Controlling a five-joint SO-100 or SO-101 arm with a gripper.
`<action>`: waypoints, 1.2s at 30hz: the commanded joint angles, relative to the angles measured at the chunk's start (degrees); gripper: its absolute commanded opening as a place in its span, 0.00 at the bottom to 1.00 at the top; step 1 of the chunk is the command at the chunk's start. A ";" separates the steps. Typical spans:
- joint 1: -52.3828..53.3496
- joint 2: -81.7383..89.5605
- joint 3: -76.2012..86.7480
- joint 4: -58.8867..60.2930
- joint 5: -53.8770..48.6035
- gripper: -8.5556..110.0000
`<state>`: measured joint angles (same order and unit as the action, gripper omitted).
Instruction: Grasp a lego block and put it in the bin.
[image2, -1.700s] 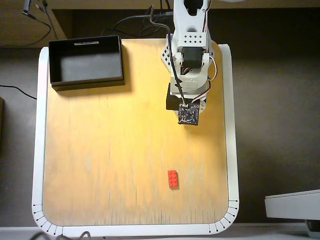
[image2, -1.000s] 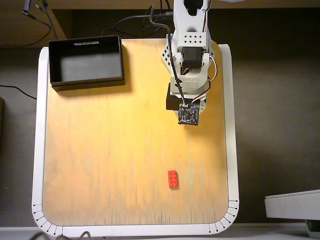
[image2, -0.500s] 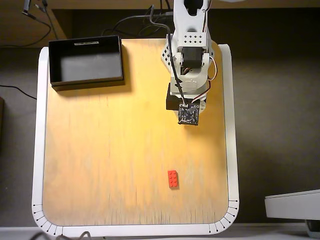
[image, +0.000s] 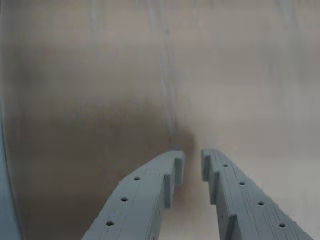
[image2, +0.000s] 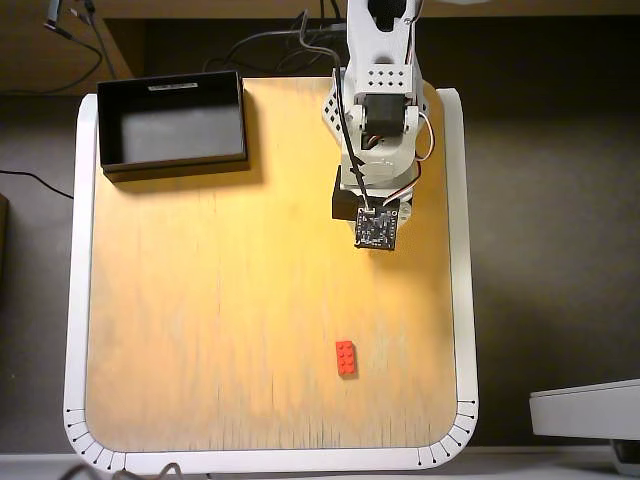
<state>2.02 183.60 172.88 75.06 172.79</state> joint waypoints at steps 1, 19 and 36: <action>-1.05 5.27 8.96 0.53 -0.53 0.08; -1.67 5.19 8.79 -0.26 8.53 0.08; -1.76 -44.12 -37.53 -8.17 13.80 0.08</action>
<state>0.09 150.38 154.34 68.55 186.24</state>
